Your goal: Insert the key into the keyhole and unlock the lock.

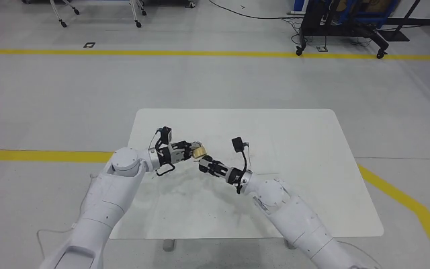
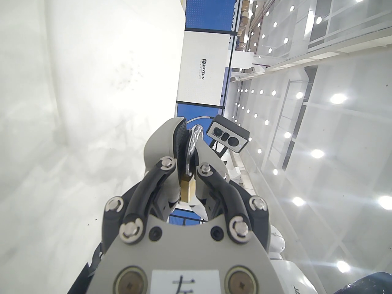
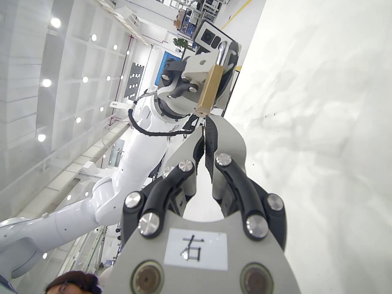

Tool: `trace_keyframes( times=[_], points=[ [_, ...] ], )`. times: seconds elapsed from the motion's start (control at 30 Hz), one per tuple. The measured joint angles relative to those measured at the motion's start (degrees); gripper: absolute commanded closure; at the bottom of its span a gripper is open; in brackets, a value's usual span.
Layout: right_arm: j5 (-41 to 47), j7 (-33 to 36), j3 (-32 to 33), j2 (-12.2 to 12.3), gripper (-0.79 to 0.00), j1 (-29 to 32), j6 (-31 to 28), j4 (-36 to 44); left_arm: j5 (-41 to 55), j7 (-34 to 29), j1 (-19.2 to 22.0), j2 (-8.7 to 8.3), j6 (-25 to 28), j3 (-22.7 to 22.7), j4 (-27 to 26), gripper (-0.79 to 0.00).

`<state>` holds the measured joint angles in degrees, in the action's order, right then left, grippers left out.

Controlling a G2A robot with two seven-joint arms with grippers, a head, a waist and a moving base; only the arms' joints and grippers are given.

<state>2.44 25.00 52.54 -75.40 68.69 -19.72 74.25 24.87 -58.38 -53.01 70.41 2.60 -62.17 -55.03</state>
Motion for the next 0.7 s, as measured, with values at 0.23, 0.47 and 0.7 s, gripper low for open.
trace_keyframes(
  times=[0.23,0.47,0.7],
  points=[
    [1.1,-1.9,4.2,0.9,0.0,2.7,-1.6,2.9,2.4,2.1,0.5,0.21,-1.9,-0.7,1.4,0.0],
    [3.9,-0.4,9.7,2.3,0.0,7.2,-3.7,8.5,5.0,1.9,0.4,0.16,-2.5,-1.8,2.1,0.0],
    [3.6,-0.6,9.7,2.2,0.0,7.1,-3.5,8.4,7.6,6.4,-1.5,0.61,-0.8,-2.3,-0.7,0.0]
  ],
)
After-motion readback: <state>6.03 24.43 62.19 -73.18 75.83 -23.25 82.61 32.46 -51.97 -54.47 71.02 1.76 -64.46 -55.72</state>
